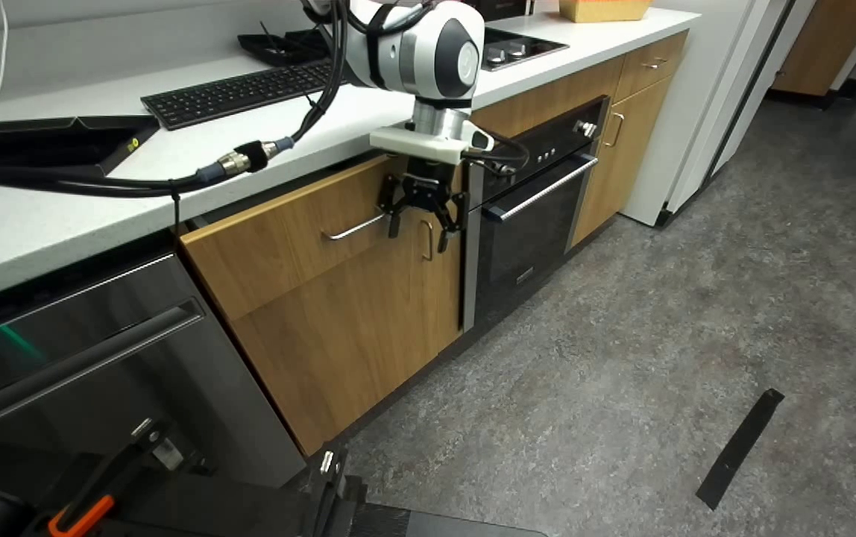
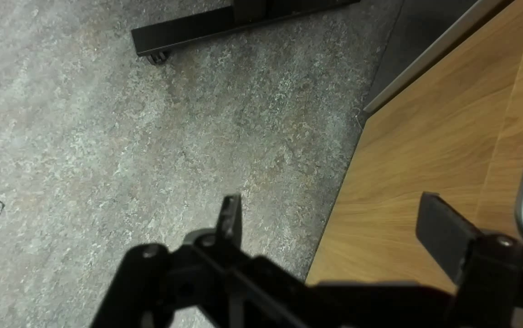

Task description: Close the drawer

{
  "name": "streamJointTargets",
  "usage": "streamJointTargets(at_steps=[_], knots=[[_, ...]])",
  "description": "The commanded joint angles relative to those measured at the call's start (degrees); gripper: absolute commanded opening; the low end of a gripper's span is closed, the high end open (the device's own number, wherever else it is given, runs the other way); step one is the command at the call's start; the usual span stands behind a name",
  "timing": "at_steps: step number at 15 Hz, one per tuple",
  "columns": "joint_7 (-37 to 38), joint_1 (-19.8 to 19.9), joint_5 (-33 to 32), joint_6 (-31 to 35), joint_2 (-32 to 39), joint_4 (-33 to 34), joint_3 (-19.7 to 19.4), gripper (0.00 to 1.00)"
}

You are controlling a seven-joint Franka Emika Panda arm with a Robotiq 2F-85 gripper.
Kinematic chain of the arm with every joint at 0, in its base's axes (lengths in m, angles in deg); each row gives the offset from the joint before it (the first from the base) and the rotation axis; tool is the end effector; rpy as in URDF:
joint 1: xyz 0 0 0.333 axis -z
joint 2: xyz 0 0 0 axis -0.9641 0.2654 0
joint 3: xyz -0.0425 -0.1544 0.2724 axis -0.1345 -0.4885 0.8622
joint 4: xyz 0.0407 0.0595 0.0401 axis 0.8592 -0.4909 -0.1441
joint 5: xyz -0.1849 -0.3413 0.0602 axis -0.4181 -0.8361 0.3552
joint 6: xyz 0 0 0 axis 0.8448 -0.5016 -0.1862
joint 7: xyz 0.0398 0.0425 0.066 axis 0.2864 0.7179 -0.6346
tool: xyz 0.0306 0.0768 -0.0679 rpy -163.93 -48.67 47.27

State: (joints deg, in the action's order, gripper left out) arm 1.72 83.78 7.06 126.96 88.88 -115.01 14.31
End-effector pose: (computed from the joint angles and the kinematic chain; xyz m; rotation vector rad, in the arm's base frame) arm 0.6675 -0.1240 0.0870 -2.9718 0.3797 0.6823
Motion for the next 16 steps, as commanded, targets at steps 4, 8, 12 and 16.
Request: streamJointTargets(at_steps=[4,8,12,16], knots=[[3.18,-5.27,-0.07,3.33,0.90,2.56,0.82,1.00],[2.99,-6.31,0.05,4.79,-1.02,0.99,1.23,1.00],[1.44,-4.00,-0.79,3.50,-0.27,1.03,-0.18,1.00],[1.43,-4.04,-0.92,3.50,-0.35,0.98,-0.19,1.00]])
